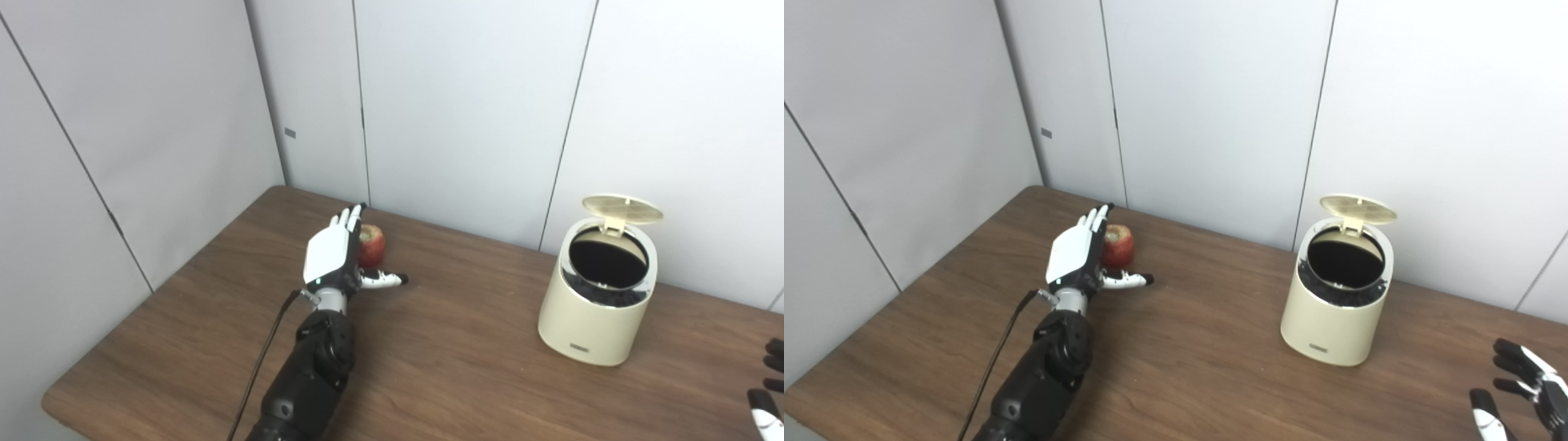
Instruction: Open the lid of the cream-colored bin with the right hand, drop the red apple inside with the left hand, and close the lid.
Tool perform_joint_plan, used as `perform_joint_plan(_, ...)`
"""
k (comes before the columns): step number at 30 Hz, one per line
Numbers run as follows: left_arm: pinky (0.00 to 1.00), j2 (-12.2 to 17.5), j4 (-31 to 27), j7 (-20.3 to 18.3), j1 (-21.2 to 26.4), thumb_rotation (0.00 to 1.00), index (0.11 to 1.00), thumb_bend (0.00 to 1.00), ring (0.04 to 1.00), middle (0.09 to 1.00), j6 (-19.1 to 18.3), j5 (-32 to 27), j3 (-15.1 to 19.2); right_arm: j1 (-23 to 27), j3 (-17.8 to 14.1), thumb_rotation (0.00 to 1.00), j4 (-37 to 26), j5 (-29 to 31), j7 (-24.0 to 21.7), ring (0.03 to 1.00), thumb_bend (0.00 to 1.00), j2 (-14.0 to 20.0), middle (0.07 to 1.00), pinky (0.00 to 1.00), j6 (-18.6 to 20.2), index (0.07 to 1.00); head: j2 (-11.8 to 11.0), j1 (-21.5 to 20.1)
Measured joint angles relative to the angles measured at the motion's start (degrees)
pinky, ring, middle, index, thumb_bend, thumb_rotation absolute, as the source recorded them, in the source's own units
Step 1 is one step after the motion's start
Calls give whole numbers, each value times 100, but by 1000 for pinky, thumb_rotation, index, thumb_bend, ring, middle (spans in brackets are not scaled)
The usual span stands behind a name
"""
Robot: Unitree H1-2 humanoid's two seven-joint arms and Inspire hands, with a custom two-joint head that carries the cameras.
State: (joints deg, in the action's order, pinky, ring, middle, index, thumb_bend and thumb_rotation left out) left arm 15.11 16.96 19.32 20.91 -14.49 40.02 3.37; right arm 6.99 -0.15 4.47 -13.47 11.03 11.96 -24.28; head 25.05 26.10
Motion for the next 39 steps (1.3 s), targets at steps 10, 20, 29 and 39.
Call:
perform_joint_plan(10,914,139,381,330,109,263,998,1000,988,998,26,-95,-141,-5,-41,763,-2,28,12,742,244,-13,761,587,-14,737,-62,-35)
perform_joint_plan(20,831,258,490,319,335,193,952,1000,920,943,-36,-273,-207,-18,-44,791,-32,-23,28,734,268,-27,754,571,-15,728,-27,-149)
perform_joint_plan(29,572,386,404,-268,422,88,855,973,729,825,-764,-389,-276,-43,-72,805,-73,-141,9,734,263,-50,760,578,-14,741,0,-246)
perform_joint_plan(39,194,417,-73,-2010,497,0,667,551,268,475,-1238,967,-20,-192,-142,762,-292,-198,-43,741,199,-158,757,598,164,738,0,-325)
